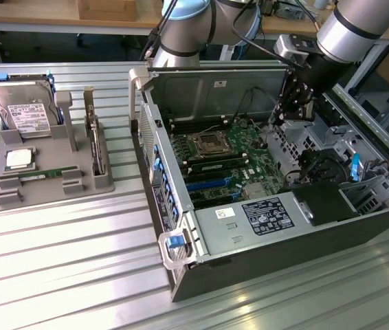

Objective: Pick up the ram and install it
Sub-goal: 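Press down the ram until it locks into place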

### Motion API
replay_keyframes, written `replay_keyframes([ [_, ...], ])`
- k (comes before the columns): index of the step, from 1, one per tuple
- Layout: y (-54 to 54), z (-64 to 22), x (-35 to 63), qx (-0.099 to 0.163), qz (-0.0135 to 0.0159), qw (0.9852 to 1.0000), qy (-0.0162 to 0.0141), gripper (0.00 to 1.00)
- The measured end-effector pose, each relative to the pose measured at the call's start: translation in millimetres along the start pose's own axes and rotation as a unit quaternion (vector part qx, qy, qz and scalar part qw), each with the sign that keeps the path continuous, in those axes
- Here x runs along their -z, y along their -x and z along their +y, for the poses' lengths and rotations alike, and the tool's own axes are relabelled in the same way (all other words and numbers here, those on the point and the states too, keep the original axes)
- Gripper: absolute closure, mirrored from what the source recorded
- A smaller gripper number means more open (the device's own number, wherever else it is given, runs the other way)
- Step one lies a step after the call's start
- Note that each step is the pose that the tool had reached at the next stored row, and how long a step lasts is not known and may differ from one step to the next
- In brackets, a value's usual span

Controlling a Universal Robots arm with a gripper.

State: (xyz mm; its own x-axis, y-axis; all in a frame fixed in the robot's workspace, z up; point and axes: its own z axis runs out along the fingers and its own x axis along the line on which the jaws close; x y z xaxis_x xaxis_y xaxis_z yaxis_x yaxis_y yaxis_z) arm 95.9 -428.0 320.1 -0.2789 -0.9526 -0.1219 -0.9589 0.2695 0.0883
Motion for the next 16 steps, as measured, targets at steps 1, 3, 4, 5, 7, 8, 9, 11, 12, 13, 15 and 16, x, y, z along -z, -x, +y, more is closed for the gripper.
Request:
replay_keyframes([
  [1,0.0,0.0,0.0,-0.006,-0.0005,1.0,-0.0007,0.9],
  [3,0.0,0.0,-0.1,-0.031,-0.0028,0.9995,-0.0039,0.9],
  [4,0.0,0.0,-0.1,-0.043,-0.0038,0.9991,-0.0052,0.9],
  [5,0.0,0.0,-0.1,-0.052,-0.0046,0.9986,-0.0064,0.9],
  [7,0.0,0.0,-0.2,-0.071,-0.0063,0.9974,-0.0087,0.9],
  [8,0.0,0.0,-0.2,-0.08,-0.007,0.9967,-0.0098,0.9],
  [9,0.0,-0.1,-0.2,-0.098,-0.0085,0.9951,-0.0121,0.9],
  [11,0.0,-0.1,-0.2,-0.125,-0.0108,0.992,-0.0154,0.9],
  [12,0.0,-0.1,-0.2,-0.136,-0.0118,0.9905,-0.0169,0.9],
  [13,-0.1,0.0,-0.2,-0.149,-0.0128,0.9886,-0.0185,0.9],
  [15,0.0,0.0,-0.3,-0.173,-0.0128,0.9846,-0.0224,0.9],
  [16,0.0,-0.1,-0.2,-0.18,-0.0085,0.9832,-0.0258,0.9],
])
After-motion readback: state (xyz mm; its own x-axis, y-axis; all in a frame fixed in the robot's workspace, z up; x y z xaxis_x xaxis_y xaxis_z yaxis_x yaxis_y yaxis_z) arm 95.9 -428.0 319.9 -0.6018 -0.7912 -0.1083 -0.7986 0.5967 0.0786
